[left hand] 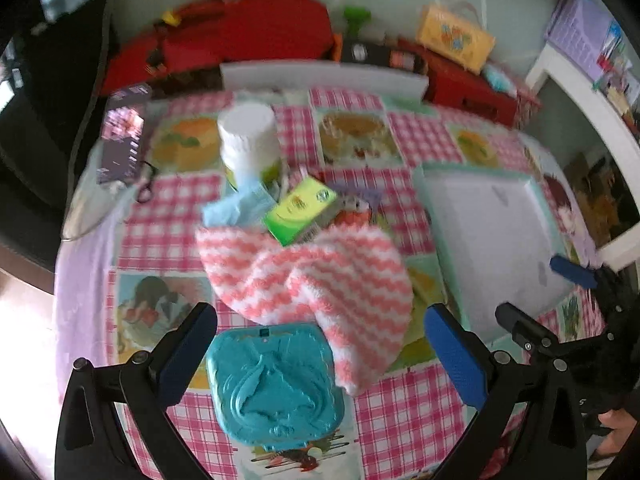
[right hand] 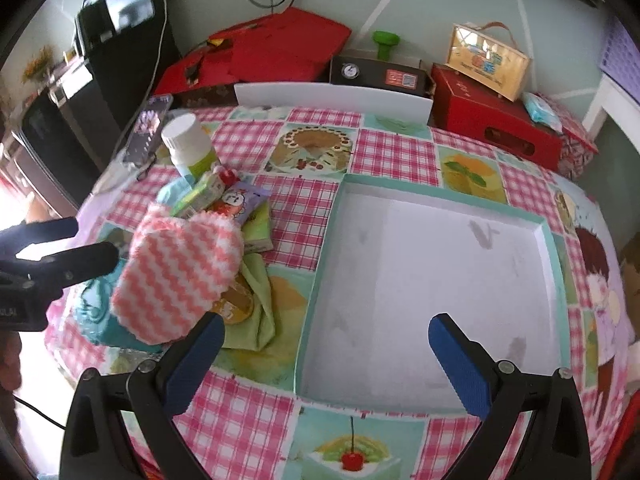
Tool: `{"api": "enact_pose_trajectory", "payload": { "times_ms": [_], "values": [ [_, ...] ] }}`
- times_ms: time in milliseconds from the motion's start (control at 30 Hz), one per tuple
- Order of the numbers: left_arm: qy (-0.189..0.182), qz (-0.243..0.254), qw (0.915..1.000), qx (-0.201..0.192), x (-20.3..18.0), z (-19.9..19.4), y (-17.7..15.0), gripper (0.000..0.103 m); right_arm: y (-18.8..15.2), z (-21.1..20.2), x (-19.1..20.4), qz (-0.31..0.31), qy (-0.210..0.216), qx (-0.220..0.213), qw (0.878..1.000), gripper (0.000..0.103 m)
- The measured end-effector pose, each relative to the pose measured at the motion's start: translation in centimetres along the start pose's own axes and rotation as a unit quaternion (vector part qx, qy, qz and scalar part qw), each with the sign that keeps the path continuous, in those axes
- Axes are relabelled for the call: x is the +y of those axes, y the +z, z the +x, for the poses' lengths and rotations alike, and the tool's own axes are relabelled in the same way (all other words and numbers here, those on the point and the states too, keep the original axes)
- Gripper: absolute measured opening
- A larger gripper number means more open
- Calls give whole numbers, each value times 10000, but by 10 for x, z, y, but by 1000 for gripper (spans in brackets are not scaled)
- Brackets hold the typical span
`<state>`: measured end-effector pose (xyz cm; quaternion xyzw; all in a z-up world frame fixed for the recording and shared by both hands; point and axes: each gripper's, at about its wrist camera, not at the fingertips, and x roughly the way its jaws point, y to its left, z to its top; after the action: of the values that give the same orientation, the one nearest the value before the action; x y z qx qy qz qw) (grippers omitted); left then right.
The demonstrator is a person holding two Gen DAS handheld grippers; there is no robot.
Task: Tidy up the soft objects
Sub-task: 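Grasp the pink zigzag cloth with the left gripper while the right gripper approaches the yellow cake, then lift the pink cloth with the left gripper while the right gripper grasps the round yellow cake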
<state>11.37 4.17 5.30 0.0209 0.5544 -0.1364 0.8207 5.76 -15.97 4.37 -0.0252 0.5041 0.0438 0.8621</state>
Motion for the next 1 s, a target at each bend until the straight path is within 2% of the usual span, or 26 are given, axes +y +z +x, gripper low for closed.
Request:
{"api": "enact_pose_trajectory", "payload": {
  "times_ms": [100, 167, 300, 400, 600, 667, 767, 1000],
  "values": [
    [-28, 213, 9989, 423, 0, 19, 8, 97, 3, 8, 6, -143, -87, 36, 9999, 103],
    [-33, 254, 9976, 644, 1, 29, 12, 80, 4, 13, 7, -157, -42, 80, 9998, 103],
    [-65, 285, 9955, 903, 2, 47, 17, 68, 7, 27, 6, -155, -89, 168, 9997, 103],
    [-196, 206, 9947, 984, 4, 55, 18, 51, 9, 33, 3, -83, -78, 168, 9998, 103],
    [-299, 162, 9950, 941, 2, 63, 19, 35, 16, 42, 0, 33, -89, 143, 9999, 103],
    [-315, 158, 9955, 881, 2, 63, 19, 22, 18, 45, -1, 49, -71, 138, 9999, 103],
    [-382, 103, 9965, 740, 5, 60, 19, 17, 19, 49, 0, 52, -45, 163, 9998, 103],
    [-452, -148, 9986, 234, 9, 43, 10, 15, 18, 59, 2, 52, 48, 201, 9998, 103]
  ]
}}
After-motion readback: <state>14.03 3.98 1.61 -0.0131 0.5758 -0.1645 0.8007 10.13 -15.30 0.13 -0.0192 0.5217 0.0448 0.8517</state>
